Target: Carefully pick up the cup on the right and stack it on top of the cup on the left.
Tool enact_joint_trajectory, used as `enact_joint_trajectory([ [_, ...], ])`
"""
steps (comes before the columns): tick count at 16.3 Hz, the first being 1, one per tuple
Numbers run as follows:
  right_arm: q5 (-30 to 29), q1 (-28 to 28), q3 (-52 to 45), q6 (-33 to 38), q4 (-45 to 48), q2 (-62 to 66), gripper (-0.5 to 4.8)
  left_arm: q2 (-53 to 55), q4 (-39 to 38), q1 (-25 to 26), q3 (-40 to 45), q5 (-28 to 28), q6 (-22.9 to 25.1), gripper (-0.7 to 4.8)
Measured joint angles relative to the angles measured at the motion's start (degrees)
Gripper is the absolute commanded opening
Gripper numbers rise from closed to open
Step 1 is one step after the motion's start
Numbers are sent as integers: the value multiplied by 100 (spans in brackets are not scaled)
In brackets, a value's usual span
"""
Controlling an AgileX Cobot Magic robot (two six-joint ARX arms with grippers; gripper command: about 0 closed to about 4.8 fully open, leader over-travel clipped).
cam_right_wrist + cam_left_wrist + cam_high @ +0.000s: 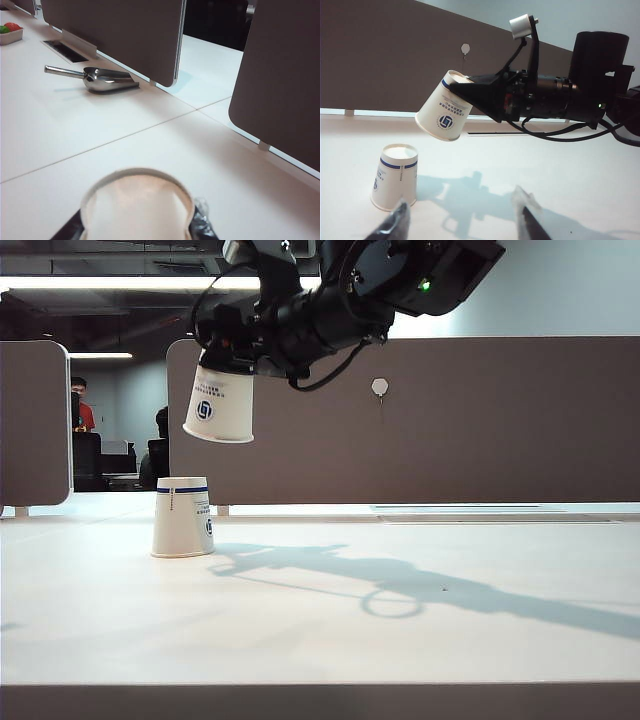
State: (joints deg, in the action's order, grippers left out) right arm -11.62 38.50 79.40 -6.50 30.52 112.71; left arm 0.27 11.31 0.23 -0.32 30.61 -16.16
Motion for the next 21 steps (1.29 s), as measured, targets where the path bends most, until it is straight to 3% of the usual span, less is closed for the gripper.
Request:
enact_joint_trajectory([
  [11, 149, 247, 960, -133, -433, 850, 198, 0, 2, 0, 0, 4, -26, 278],
  [14, 151, 247, 1683, -136, -651, 1187, 198, 0, 0, 0, 0, 4, -26, 278],
  [21, 153, 262, 1676, -127, -1272, 1397, 198, 0, 2, 0, 0, 4, -31, 278],
])
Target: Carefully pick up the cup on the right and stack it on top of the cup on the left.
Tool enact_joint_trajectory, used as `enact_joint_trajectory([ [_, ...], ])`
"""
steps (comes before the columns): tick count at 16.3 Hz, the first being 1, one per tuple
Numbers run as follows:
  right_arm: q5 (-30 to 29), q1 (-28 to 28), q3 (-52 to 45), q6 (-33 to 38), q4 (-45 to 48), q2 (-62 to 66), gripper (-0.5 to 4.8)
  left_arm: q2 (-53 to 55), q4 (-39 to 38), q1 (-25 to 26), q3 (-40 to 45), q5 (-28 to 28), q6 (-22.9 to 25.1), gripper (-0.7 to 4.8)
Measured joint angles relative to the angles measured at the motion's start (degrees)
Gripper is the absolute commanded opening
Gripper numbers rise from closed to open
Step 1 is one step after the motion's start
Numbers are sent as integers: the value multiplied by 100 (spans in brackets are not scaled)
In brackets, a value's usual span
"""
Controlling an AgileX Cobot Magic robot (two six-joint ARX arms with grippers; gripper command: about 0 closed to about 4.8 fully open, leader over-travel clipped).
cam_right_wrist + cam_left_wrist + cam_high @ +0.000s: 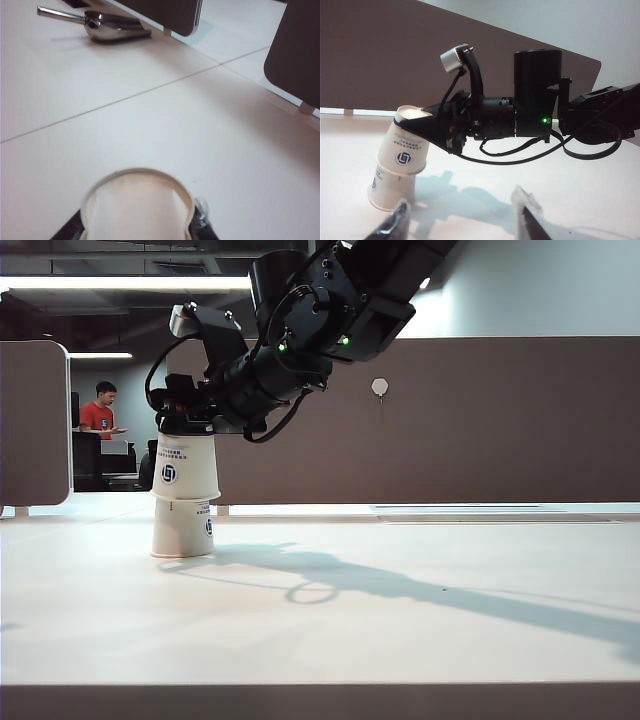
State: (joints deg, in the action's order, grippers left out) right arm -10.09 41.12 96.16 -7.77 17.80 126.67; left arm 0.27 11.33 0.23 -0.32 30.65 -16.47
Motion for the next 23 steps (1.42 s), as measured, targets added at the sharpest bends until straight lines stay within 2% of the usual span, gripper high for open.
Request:
enact_joint_trajectory([
  [3, 0, 4, 0, 0, -398, 0, 204, 0, 4, 0, 0, 0, -4, 279],
  [4, -2, 7, 2, 2, -483, 44, 227, 0, 4, 0, 0, 0, -4, 279],
  [7, -2, 20, 0, 24, -494, 85, 360, 0, 4, 0, 0, 0, -4, 278],
  [8, -2, 39, 2, 61, -485, 87, 464, 0, 4, 0, 0, 0, -4, 279],
  [9, 0, 35, 0, 66, -485, 98, 479, 0, 7, 0, 0, 0, -4, 279],
  [11, 151, 31, 2, 302, -323, 98, 479, 0, 4, 0, 0, 0, -4, 279],
  [12, 389, -127, 13, 485, 273, 98, 479, 0, 4, 0, 0, -2, -4, 278],
  [13, 721, -468, 13, 651, 363, 57, 479, 0, 4, 0, 0, -2, -4, 278],
  [16, 861, -726, 13, 654, 68, 2, 479, 0, 4, 0, 0, -109, -2, 278],
  [18, 1040, -1095, 13, 413, -726, -52, 479, 0, -188, 0, 0, -540, 136, 279],
  [23, 1025, -1248, 13, 358, -1346, -72, 479, 2, -483, 0, 2, -625, 216, 278],
])
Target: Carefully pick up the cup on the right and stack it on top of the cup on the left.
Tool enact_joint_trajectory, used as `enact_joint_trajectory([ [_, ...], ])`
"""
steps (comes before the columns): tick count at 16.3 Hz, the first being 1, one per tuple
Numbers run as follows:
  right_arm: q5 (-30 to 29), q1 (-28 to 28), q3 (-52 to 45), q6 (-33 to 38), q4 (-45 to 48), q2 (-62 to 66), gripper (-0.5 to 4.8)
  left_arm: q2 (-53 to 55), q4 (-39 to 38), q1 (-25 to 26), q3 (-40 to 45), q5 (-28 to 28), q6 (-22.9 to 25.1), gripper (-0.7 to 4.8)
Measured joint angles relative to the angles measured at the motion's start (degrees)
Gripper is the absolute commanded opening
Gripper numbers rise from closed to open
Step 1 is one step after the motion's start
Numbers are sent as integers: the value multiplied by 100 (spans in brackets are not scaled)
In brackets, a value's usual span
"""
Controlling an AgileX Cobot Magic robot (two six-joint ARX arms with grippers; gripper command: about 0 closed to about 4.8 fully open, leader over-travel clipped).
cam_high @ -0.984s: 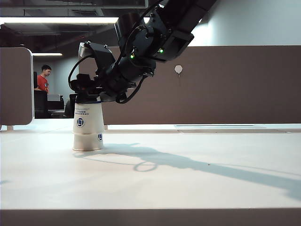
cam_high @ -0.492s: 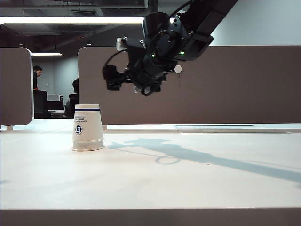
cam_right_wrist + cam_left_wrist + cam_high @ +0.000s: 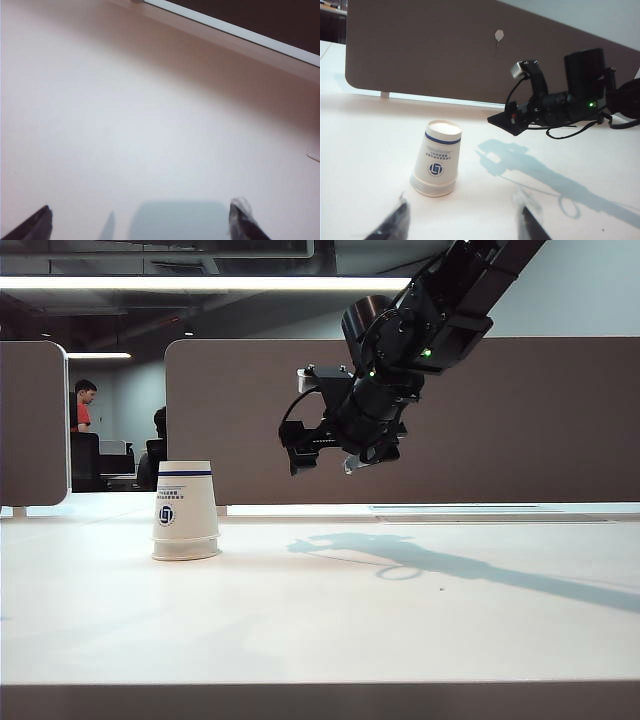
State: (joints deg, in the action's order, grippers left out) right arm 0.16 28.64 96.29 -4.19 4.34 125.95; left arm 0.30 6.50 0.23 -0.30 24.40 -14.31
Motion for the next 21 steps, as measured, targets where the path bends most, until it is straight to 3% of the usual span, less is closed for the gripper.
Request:
enact_joint_trajectory([
  [14, 28, -341, -85, -57, -426, -649, 479, -2, -33, 0, -2, -96, 164, 279],
  [16, 177, -358, -1182, -116, 348, -1233, 479, -2, -33, 0, -2, -44, 164, 279],
  [21, 337, -372, -1814, -144, 675, -1755, 479, -2, -33, 0, -2, -39, 164, 279],
])
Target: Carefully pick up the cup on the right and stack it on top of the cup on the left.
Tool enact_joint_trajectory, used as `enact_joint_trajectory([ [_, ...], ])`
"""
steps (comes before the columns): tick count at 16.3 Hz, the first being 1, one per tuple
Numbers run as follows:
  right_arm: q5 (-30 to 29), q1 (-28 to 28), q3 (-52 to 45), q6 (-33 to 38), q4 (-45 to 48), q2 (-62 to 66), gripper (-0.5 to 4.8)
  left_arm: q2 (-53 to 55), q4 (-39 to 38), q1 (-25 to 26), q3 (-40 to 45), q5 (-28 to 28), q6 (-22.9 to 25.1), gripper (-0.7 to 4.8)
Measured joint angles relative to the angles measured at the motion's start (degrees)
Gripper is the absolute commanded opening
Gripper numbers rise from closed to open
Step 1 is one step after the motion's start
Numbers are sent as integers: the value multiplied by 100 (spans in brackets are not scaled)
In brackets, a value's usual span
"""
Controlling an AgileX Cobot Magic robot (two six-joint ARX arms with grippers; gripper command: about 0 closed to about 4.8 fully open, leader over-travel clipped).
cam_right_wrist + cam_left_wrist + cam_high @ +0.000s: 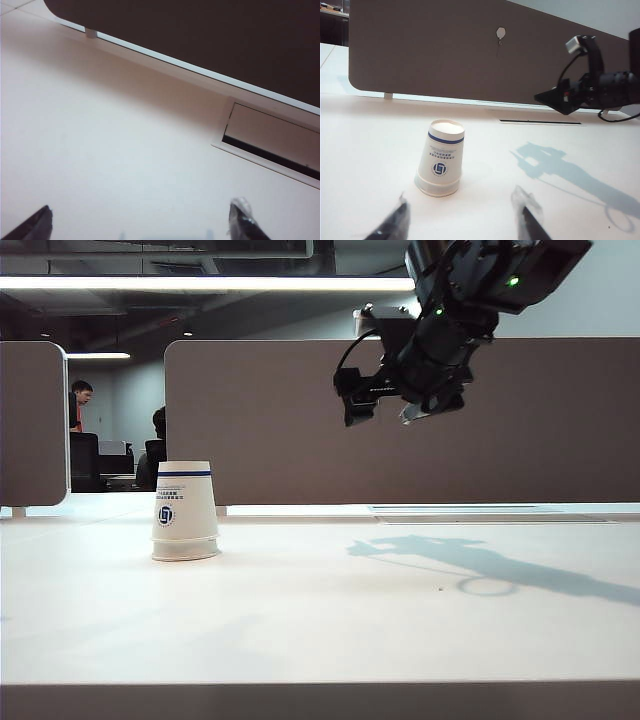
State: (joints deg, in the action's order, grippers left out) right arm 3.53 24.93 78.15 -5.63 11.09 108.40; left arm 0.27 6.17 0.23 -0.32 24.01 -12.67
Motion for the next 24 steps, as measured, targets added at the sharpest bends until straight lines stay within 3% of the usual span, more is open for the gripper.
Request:
enact_joint_trajectory([
  [4, 146, 0, -643, -2, 498, -669, 479, 0, 0, 0, 0, 0, 2, 279],
  [6, 299, -2, -2118, 26, 1036, -1834, 479, 0, 0, 0, 0, 0, 0, 278],
  [8, 398, -2, -2592, 96, 1318, -2240, 479, 0, 0, 0, 0, 0, 0, 279],
  [9, 404, -2, -2741, 129, 1360, -2411, 448, 0, 0, 0, 0, 0, 0, 277],
  [10, 708, -2, -4321, 302, 1314, -4470, 403, 0, -2, 0, 0, 0, 0, 277],
  [12, 826, -2, -4343, 280, 525, -5080, 363, 0, -2, 0, 0, 0, 0, 268],
  [13, 826, -2, -4343, 275, 435, -5167, 307, 0, -2, 0, 0, 0, 0, 258],
  [14, 826, -2, -4380, 264, 393, -5287, 259, 0, -2, 0, 0, 0, 0, 172],
  [17, 826, -2, -4802, 258, 396, -5914, 184, 0, -2, 0, 0, 0, 2, 170],
  [18, 826, -2, -4907, 247, 372, -6063, 176, 0, -2, 0, 0, 0, 0, 169],
  [20, 826, -2, -5136, 245, 323, -6446, 163, 0, -2, 0, 0, 0, 2, 113],
  [24, 826, -2, -5237, 240, 216, -6850, 134, 0, -2, 0, -2, 0, 2, 96],
])
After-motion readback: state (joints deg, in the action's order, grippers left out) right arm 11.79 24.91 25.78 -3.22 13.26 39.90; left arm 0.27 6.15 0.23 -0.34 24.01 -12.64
